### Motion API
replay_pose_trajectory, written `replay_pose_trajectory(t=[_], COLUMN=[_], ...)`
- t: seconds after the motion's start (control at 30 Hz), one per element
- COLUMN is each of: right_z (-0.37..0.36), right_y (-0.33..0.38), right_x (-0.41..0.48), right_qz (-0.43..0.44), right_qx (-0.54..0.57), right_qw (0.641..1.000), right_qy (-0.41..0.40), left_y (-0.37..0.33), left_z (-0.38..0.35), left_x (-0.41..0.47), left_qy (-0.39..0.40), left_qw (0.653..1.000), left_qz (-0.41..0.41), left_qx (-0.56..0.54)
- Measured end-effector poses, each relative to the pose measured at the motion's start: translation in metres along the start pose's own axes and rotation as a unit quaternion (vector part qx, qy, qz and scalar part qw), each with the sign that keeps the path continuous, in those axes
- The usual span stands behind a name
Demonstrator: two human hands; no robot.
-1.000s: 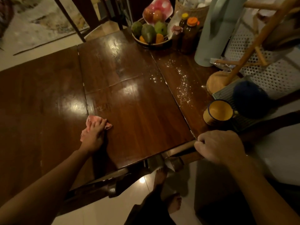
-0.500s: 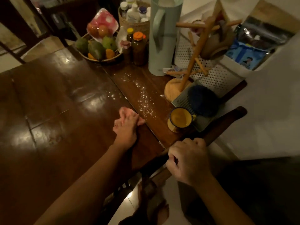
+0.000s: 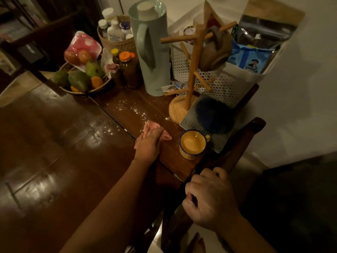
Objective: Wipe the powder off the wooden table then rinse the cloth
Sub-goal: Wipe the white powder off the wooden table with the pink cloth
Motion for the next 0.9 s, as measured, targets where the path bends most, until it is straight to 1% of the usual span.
replay_pose_trajectory(t=[0.07,0.13,0.17,0.2,0.23,0.3,0.33,0.37,0.43,0.47,0.53,0.6,0.67,0.7,0.73,0.8,0.87,0.9], right_z=[-0.002,-0.005,-0.006,-0.006,-0.006,-0.005,-0.005,-0.007,-0.018,-0.029,-0.055,-0.089,-0.119,-0.131,-0.141,-0.161,-0.172,-0.174], right_y=[0.001,0.002,0.003,0.005,0.008,0.021,0.029,0.038,0.056,0.062,0.069,0.069,0.066,0.066,0.064,0.059,0.054,0.052], right_x=[0.0,0.001,0.002,0.005,0.01,0.029,0.04,0.05,0.069,0.075,0.086,0.092,0.097,0.101,0.103,0.105,0.104,0.103], right_qz=[-0.008,-0.019,-0.024,-0.03,-0.036,-0.055,-0.067,-0.068,-0.039,-0.026,-0.027,-0.044,-0.041,-0.038,-0.037,-0.029,-0.022,-0.024], right_qx=[-0.012,-0.037,-0.05,-0.056,-0.048,0.026,0.075,0.108,0.103,0.079,0.046,0.02,0.0,-0.002,-0.001,0.004,0.001,0.001], right_qw=[1.0,0.997,0.995,0.993,0.992,0.986,0.98,0.976,0.979,0.982,0.983,0.97,0.953,0.948,0.95,0.966,0.983,0.986], right_qy=[0.022,0.057,0.079,0.097,0.115,0.153,0.17,0.177,0.17,0.167,0.178,0.24,0.301,0.314,0.311,0.257,0.185,0.166], left_y=[-0.008,-0.011,-0.009,-0.003,0.007,0.031,0.042,0.055,0.081,0.093,0.112,0.122,0.129,0.129,0.129,0.125,0.124,0.127], left_z=[0.0,0.007,0.013,0.019,0.025,0.042,0.051,0.059,0.072,0.077,0.087,0.089,0.086,0.085,0.084,0.083,0.082,0.08], left_x=[-0.009,-0.031,-0.043,-0.054,-0.062,-0.071,-0.072,-0.071,-0.067,-0.064,-0.055,-0.045,-0.031,-0.023,-0.012,0.016,0.041,0.048], left_qy=[-0.012,-0.013,-0.003,0.025,0.07,0.154,0.17,0.165,0.11,0.068,-0.008,-0.058,-0.08,-0.09,-0.1,-0.096,-0.07,-0.058], left_qw=[1.0,0.998,0.995,0.991,0.985,0.971,0.969,0.973,0.989,0.996,0.997,0.989,0.975,0.967,0.961,0.957,0.963,0.968], left_qz=[-0.002,-0.046,-0.082,-0.117,-0.14,-0.159,-0.163,-0.156,-0.096,-0.041,0.069,0.133,0.198,0.229,0.247,0.266,0.252,0.233], left_qx=[-0.003,-0.041,-0.057,-0.068,-0.078,-0.084,-0.072,-0.053,-0.028,-0.026,-0.019,0.009,0.053,0.066,0.072,0.064,0.062,0.067])
Point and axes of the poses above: each hand's wrist, its own x-axis towards the middle knuckle, its own z-axis out of the back of the hand, y = z × x, the point moved 3 cm from there along x, towards the middle knuckle, and after that the axes turned 14 degrees about -y, right-handed, at the moved point
